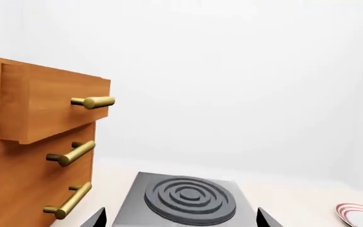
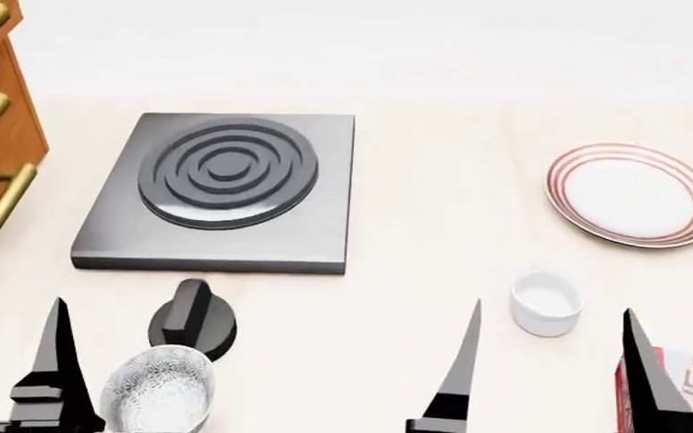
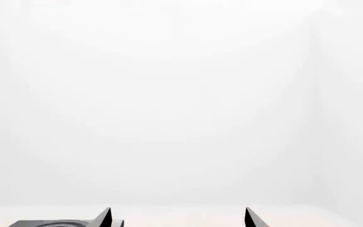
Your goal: Pick the akita bowl on the cookies box and place it on the plate.
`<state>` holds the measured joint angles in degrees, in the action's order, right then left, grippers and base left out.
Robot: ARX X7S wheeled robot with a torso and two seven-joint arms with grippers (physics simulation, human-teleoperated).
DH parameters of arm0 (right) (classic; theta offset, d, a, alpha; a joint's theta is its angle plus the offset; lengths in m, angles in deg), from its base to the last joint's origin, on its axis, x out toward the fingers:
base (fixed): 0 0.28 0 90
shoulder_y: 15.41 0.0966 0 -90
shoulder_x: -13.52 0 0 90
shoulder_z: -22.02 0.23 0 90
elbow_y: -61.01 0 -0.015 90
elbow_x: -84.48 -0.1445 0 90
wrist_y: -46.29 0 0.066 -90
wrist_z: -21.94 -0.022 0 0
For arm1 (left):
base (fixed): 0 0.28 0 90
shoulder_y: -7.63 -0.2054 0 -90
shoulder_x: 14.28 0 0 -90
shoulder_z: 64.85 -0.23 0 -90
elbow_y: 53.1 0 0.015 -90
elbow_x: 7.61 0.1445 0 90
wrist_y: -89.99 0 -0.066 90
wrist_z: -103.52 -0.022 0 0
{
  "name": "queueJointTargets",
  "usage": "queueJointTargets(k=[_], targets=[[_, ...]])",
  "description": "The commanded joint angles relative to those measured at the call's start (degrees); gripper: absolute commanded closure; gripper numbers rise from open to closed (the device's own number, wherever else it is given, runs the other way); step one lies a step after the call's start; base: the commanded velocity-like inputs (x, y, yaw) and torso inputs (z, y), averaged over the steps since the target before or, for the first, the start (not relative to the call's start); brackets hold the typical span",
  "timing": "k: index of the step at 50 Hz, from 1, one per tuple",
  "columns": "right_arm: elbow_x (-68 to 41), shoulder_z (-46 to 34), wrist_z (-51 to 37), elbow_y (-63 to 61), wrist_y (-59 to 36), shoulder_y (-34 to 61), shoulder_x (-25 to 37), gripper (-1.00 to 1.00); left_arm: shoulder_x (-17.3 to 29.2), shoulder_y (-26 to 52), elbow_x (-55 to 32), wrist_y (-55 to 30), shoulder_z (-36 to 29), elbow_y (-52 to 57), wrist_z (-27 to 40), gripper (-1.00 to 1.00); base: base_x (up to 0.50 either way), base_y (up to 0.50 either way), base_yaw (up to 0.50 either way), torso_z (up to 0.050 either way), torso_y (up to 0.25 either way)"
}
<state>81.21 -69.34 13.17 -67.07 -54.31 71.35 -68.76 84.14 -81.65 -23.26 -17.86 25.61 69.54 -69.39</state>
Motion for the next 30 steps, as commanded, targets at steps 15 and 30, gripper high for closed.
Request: queueJointTargets(k=[15, 30], targets=[[-2.8, 2.1, -1.5, -7.2, -0.6, -1.6, 2.5, -1.0, 1.7, 0.3, -2.6, -2.0, 0.6, 4.5, 1.8, -1.0, 0.5, 0.0, 0.0, 0.0, 0.0], [-2.9, 2.5, -2.0, -8.5, 1.4, -2.5, 3.5, -1.0, 2.3, 0.6, -3.6, -1.7, 1.0, 4.7, 2.6, -1.0, 0.5, 0.0, 0.0, 0.0, 0.001]])
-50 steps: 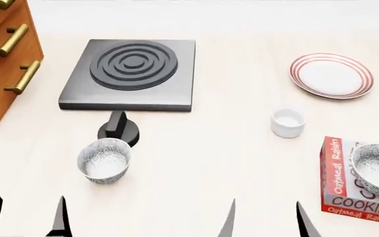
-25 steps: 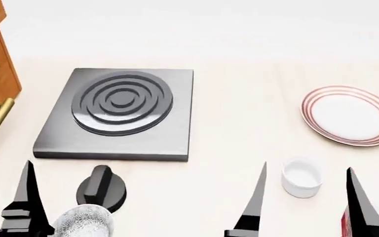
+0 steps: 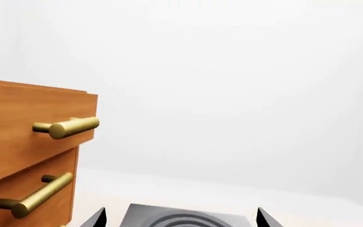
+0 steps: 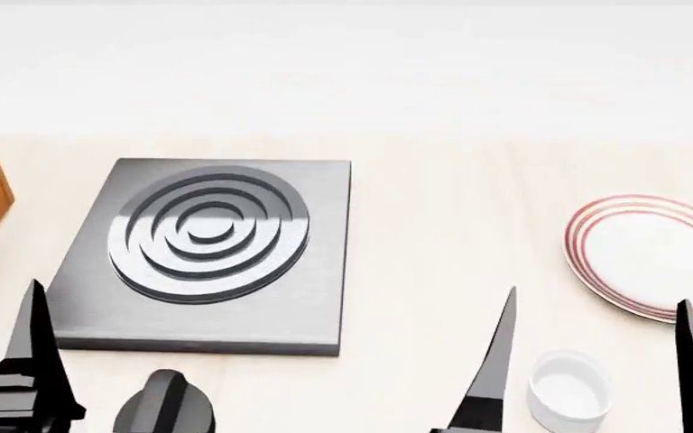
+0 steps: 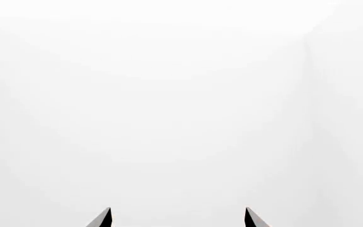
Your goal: Pick the akita bowl on the cookies box and place it on the plate.
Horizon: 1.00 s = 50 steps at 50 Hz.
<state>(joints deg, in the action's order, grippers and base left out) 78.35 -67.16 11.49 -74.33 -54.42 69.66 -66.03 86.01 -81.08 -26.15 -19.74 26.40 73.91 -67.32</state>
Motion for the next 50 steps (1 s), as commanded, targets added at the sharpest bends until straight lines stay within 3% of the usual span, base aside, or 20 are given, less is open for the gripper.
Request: queueJointTargets(k=[1, 11, 50], targets=[[-0.1, 0.2, -0.3, -1.3, 1.7, -0.9, 0.9, -1.0, 0.4, 0.0, -0.8, 0.2, 0.2, 0.2, 0.5, -1.0, 0.5, 0.0, 0.0, 0.0, 0.0], [-0.7, 0.7, -1.2, 0.6, 3.6, -0.9, 0.5, -1.0, 0.7, -0.7, -0.7, 1.0, -0.3, -0.4, 0.7, -1.0, 0.3, -0.01, 0.0, 0.0, 0.0], [-3.5, 0.6, -0.8, -0.1, 6.0, -2.0, 3.0, -1.0, 3.2, -1.2, -2.1, 2.6, -2.2, -0.7, 2.7, -1.0, -0.11, -0.5, 0.0, 0.0, 0.0]])
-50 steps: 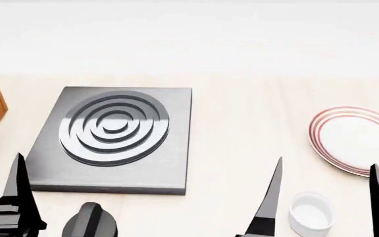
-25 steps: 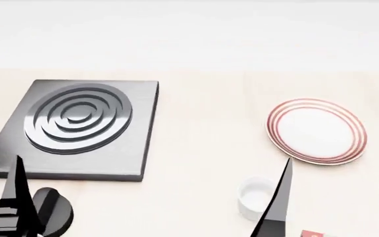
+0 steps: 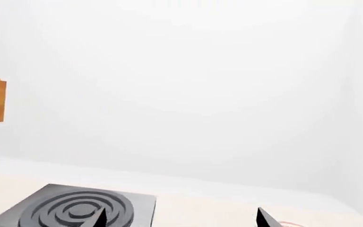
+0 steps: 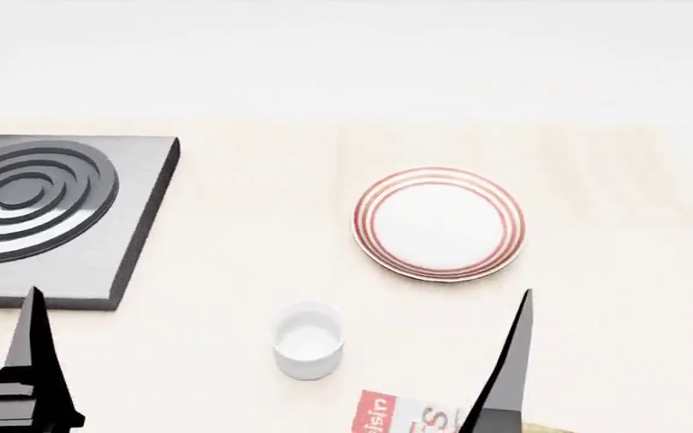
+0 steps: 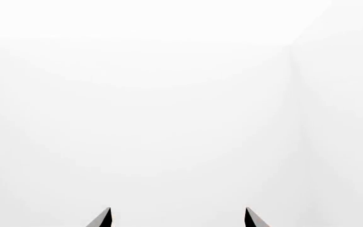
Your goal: Pick the akita bowl on the cookies box and place it on the plate.
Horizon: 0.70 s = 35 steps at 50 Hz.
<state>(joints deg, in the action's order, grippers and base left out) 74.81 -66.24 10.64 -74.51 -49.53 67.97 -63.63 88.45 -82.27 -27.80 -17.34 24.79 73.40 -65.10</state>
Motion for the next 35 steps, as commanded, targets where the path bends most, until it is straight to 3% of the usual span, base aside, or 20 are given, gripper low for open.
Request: queueJointTargets(k=[1, 15, 27, 35], targets=[[0.0, -0.3, 0.0, 0.2, 1.3, -0.4, 0.6, -1.0, 0.8, 0.0, -0.5, 0.2, -0.6, -0.2, 0.6, -1.0, -0.04, -0.5, 0.0, 0.0, 0.0], [-3.5, -0.4, 0.3, 0.5, -1.5, 0.5, 1.8, -1.0, 1.5, 0.8, -1.9, -0.8, -1.0, 0.0, 1.6, -1.0, -0.02, -0.49, 0.0, 0.0, 0.0], [-1.5, -1.8, 0.7, 3.2, 1.9, 0.4, 1.9, -1.0, 1.9, 1.2, -2.6, -1.0, -1.2, -0.1, 2.3, -1.0, 0.0, -0.02, 0.0, 0.0, 0.0], [0.7, -2.4, 0.1, 2.6, 2.5, 0.0, 2.1, -1.0, 2.1, 0.9, -3.0, -0.4, -1.1, -0.7, 2.4, -1.0, 0.48, -0.05, 0.0, 0.0, 0.0]])
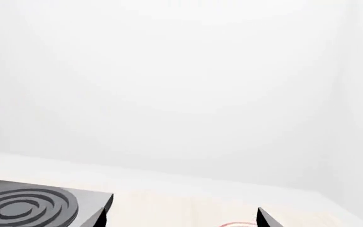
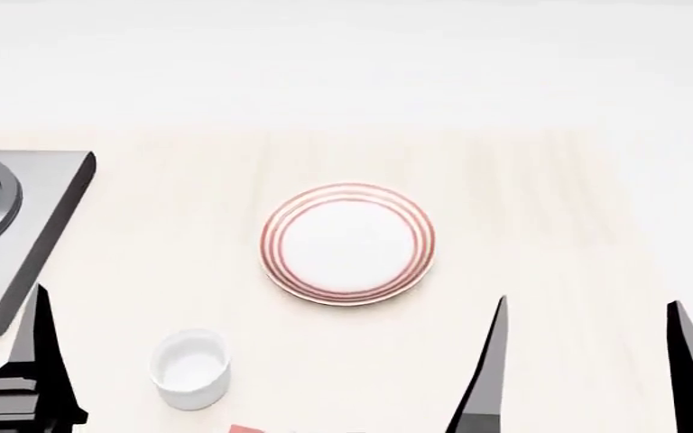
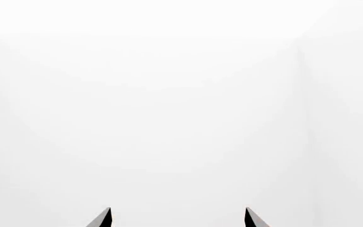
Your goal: Pick the akita bowl on the cookies box and place it on the plate.
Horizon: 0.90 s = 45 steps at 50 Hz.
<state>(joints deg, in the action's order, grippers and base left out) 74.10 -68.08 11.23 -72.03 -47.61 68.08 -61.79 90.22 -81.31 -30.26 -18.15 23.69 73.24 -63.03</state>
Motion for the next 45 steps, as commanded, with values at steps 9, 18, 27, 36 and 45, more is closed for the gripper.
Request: queueJointTargets(k=[9, 18, 27, 36, 45], targets=[[0.8, -0.2, -0.9, -0.9, 0.8, -0.5, 0.6, -1.0, 0.7, -0.4, -1.8, 1.2, 0.2, -1.1, -0.4, -1.0, 0.5, 0.0, 0.0, 0.0, 0.0], [1.9, -0.1, -2.1, -0.2, 1.7, -0.4, 0.2, -1.0, 1.2, -1.0, -4.1, 3.7, 1.0, -1.4, -2.4, -1.0, 0.5, 0.0, 0.0, 0.031, 0.0], [1.6, 0.1, -2.8, -0.6, 1.2, -0.3, 0.4, -1.0, 1.5, -0.7, -4.3, 3.1, 1.0, -1.5, -1.7, -1.0, 0.1, 0.0, 0.0, 0.05, 0.0], [1.3, -0.2, -2.5, -0.9, 1.1, -0.5, 1.0, -1.0, 1.8, -0.5, -4.5, 2.9, 0.7, -1.7, -1.6, -1.0, 0.0, 0.0, 0.0, 0.05, 0.0], [1.1, -0.3, -2.6, -1.2, 0.5, -0.4, 1.6, -1.0, 2.1, -0.3, -4.5, 2.6, 0.5, -1.7, -1.2, -1.0, 0.0, 0.0, 0.0, 0.05, 0.0]])
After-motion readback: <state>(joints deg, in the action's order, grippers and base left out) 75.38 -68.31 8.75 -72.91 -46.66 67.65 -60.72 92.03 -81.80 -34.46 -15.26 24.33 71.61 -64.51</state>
